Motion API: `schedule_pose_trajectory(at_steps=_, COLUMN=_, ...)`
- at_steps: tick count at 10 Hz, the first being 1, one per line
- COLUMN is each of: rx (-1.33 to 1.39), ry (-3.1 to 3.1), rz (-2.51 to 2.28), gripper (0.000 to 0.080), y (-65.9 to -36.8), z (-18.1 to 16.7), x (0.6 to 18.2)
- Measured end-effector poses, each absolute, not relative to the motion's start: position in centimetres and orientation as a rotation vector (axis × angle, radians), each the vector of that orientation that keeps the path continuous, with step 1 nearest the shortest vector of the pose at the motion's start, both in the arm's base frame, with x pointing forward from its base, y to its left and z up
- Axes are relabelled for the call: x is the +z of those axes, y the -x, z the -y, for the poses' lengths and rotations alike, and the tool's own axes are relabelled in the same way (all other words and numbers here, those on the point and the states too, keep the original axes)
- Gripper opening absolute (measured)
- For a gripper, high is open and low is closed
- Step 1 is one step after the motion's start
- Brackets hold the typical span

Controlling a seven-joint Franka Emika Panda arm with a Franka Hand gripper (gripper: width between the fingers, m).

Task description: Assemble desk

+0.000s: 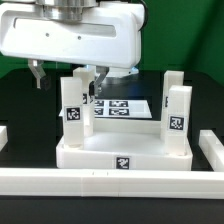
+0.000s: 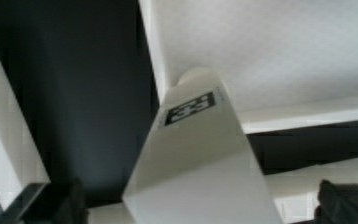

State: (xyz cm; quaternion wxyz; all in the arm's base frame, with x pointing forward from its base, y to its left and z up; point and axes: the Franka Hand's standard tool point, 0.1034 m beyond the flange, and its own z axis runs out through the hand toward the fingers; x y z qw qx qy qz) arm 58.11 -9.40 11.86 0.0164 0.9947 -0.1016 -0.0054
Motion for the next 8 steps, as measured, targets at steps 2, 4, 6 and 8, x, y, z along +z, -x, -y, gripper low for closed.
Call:
schedule_pose_trajectory(at_steps=2, rx=-0.012, ry=-3.106, rz=0.111, gripper=0.0649, y=-58.18, z=9.38, x=11.87)
schedule_pose_trajectory(at_steps=4, rx=-0.015, ry=-3.108, rz=-0.077, gripper=0.0649, y=-58.16, z=9.36, x=11.84)
schedule_pose_trajectory(at_steps=6, rx=-0.017, ry=-3.107, rz=-0.072, gripper=0.0389, y=-58.14, z=9.40, x=11.78)
schedule_pose_trajectory(at_steps=8, rx=-0.020, ry=-3.108, rz=-0.045, gripper=0.0292, y=-58.09, z=9.45, x=11.69)
